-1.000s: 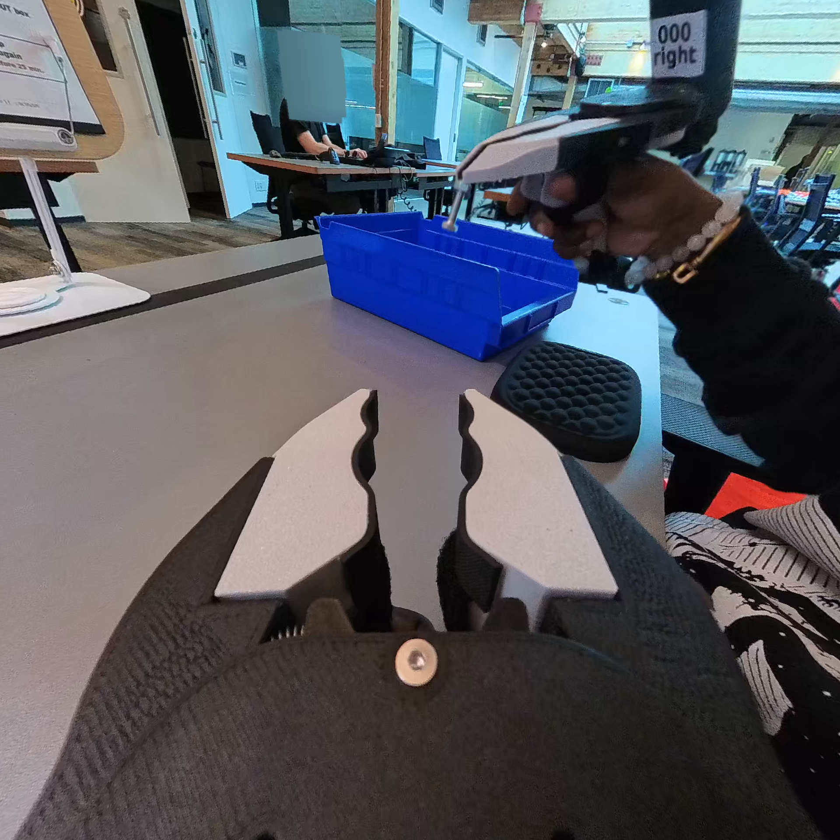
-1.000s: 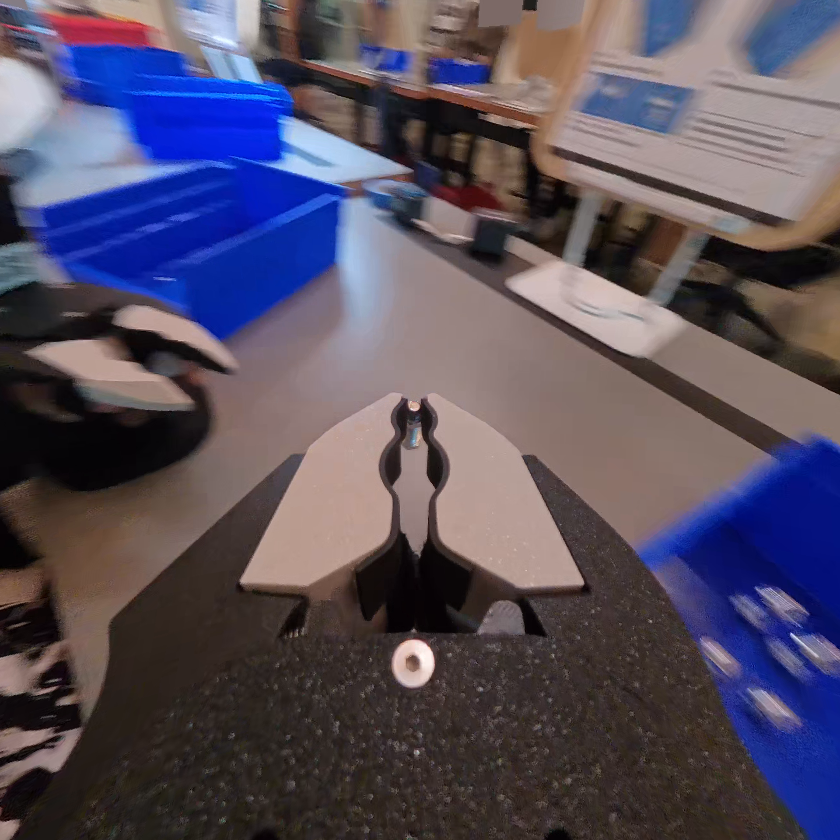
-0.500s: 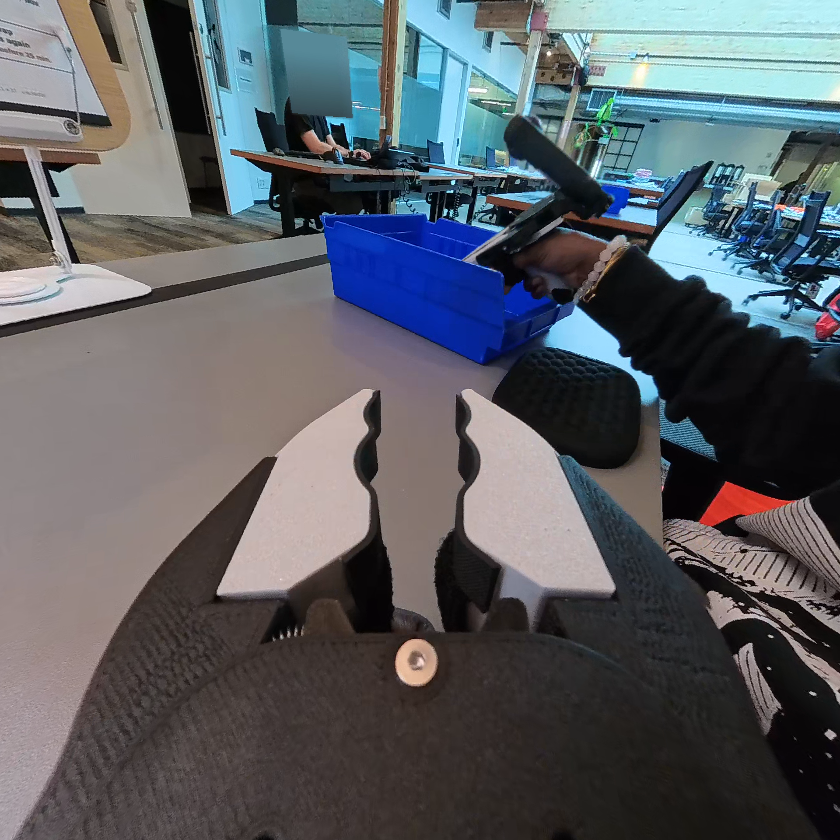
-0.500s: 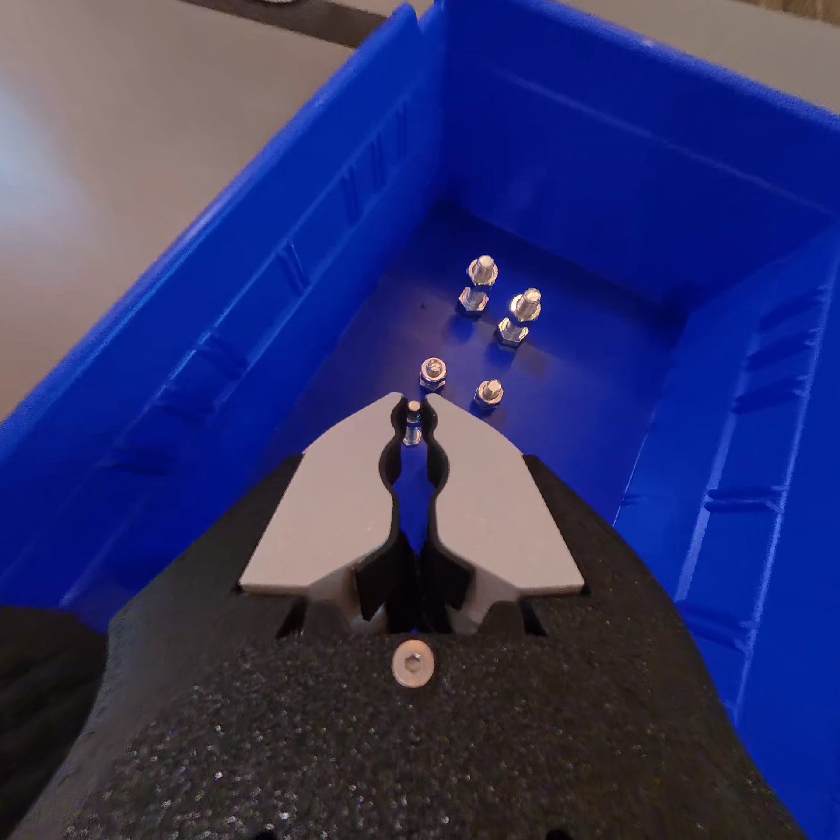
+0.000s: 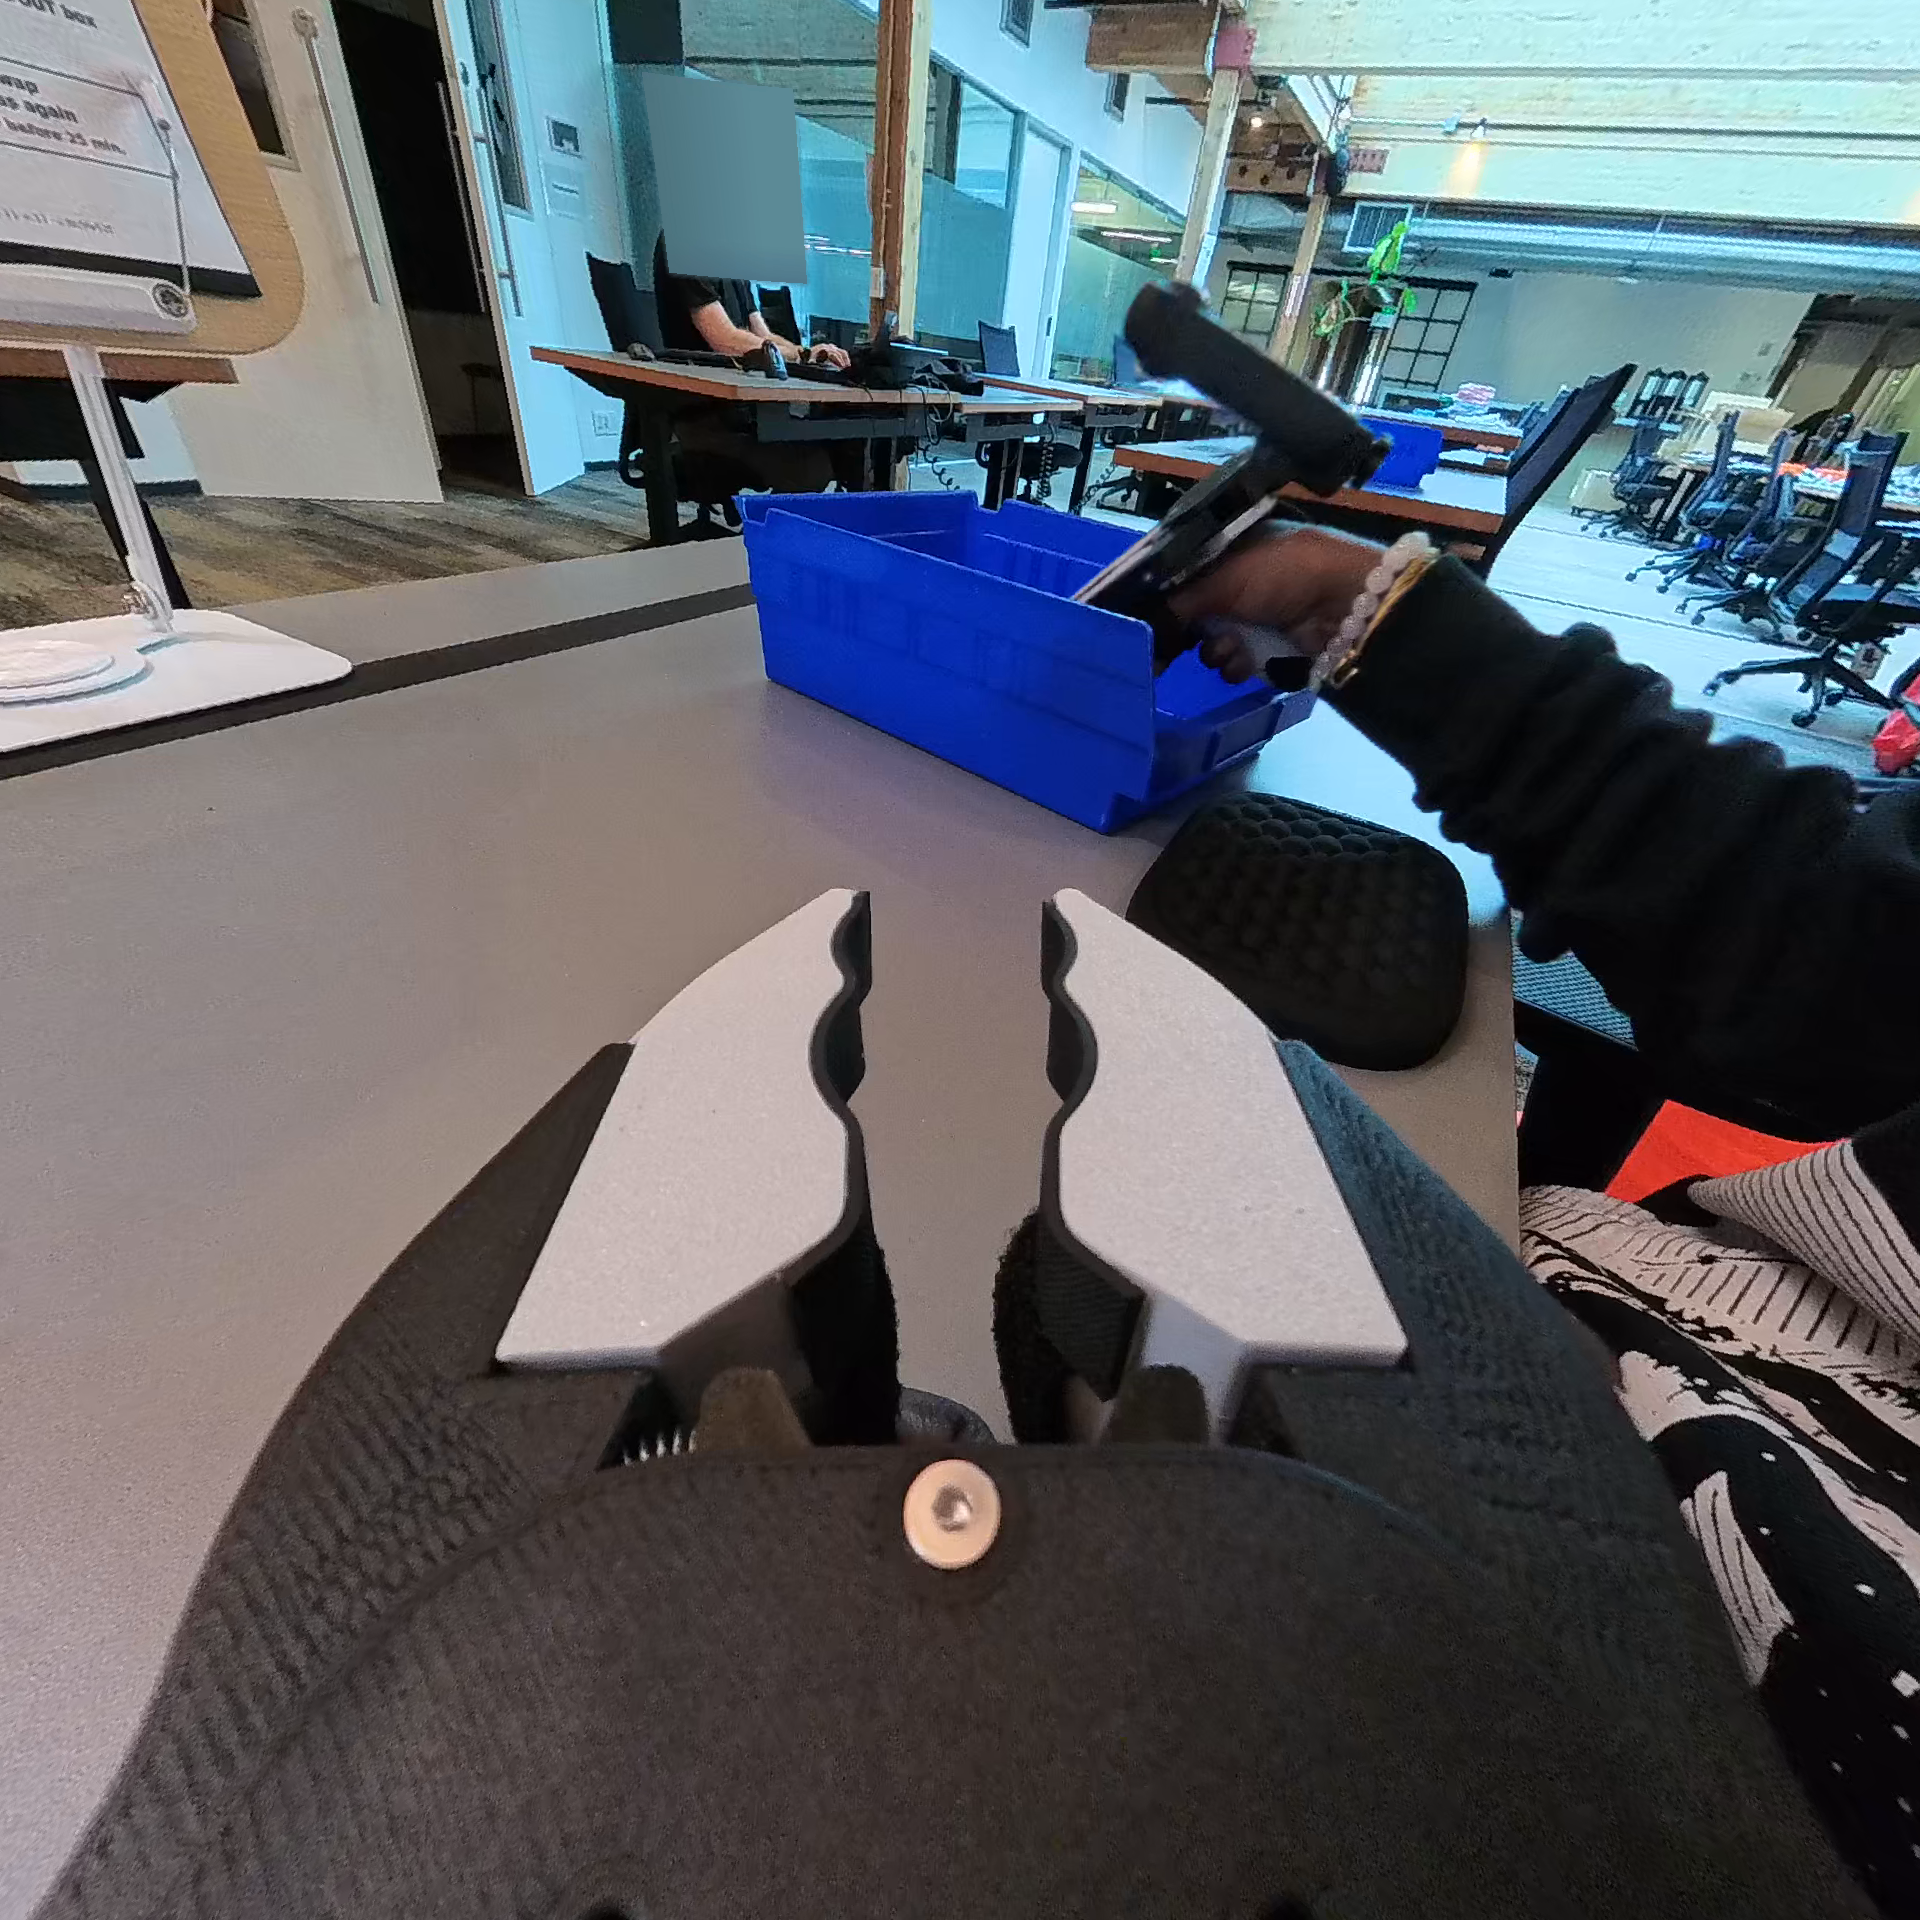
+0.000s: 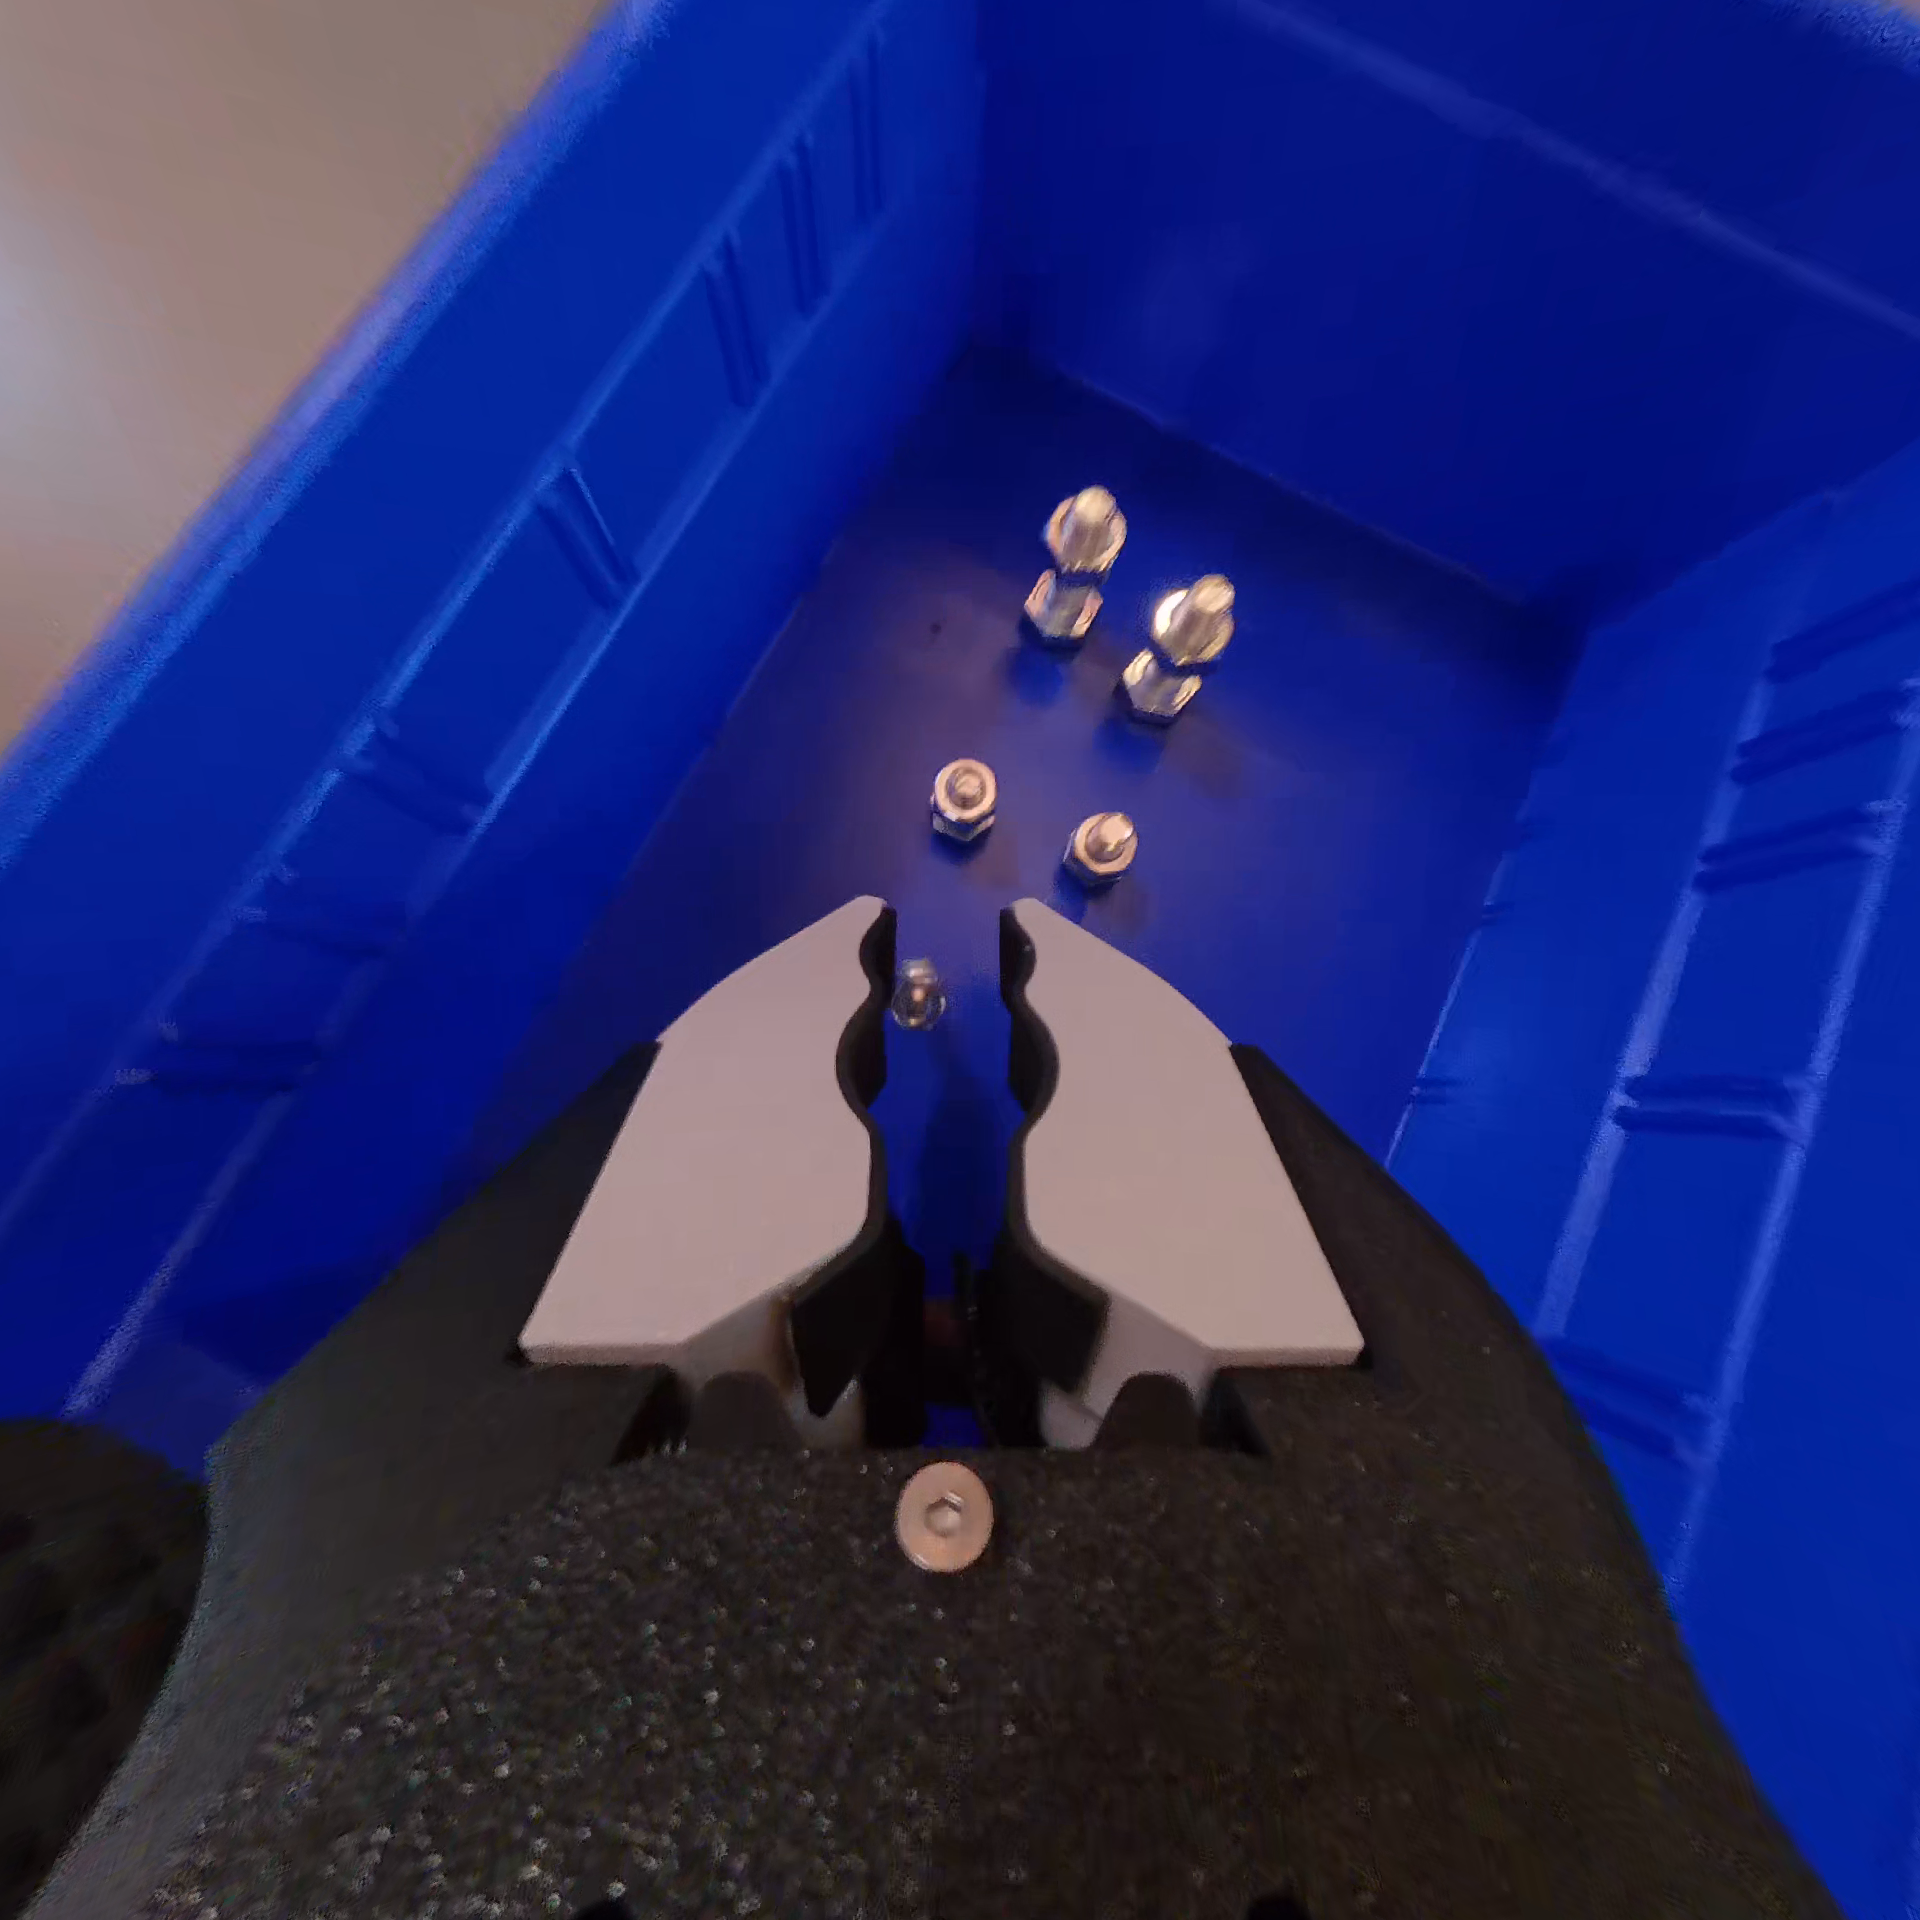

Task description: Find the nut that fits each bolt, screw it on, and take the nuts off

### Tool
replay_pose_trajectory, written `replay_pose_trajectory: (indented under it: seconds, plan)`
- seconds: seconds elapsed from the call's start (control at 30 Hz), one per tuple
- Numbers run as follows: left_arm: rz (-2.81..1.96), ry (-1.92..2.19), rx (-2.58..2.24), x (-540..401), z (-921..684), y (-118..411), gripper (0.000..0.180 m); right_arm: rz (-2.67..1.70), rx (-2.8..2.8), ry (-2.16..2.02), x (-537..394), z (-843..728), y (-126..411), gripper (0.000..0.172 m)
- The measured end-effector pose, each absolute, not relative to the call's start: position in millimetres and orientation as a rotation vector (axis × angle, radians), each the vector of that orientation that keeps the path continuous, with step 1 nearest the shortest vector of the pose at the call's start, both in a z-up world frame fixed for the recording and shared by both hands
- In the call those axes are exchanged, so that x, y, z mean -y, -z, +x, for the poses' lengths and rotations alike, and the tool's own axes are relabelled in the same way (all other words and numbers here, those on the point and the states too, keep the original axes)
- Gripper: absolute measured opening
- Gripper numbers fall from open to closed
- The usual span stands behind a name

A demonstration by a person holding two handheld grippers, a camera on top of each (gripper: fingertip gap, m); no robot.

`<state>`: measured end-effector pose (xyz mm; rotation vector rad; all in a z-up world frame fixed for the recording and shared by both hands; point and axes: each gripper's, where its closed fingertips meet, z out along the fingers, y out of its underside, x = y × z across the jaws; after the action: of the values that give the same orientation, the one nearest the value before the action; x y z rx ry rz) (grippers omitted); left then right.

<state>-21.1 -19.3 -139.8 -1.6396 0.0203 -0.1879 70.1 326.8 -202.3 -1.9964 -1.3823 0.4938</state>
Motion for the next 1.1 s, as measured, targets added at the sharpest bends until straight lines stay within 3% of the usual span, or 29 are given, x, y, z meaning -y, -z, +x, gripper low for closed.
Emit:
replay_pose_trajectory:
  seconds: [0.27, 0.53, 0.83, 0.97, 1.1]
  plan:
    - [-1.641, 0.19, -0.015, 19.2, -21.8, 140.1, 0.031, -1.646, 1.062, -0.754, -302.2, 88.2, 115.5, 0.031]
    - [-1.629, 0.155, -0.038, 20.5, -19.5, 136.5, 0.031, -1.684, 1.186, -0.712, -278.2, 115.0, 130.8, 0.028]
    - [-1.729, 0.015, 0.025, 70.1, -34.7, 88.2, 0.031, -1.057, 1.244, -1.315, -167.0, 115.9, 93.6, 0.028]
    - [-2.024, -0.242, 0.073, 133.2, -93.0, 68.3, 0.031, -1.007, 1.275, -1.365, -155.0, 118.2, 107.4, 0.028]
    - [-2.404, -0.357, 0.273, 191.6, -173.4, 81.8, 0.031, -1.017, 1.307, -1.367, -150.8, 114.4, 118.3, 0.028]
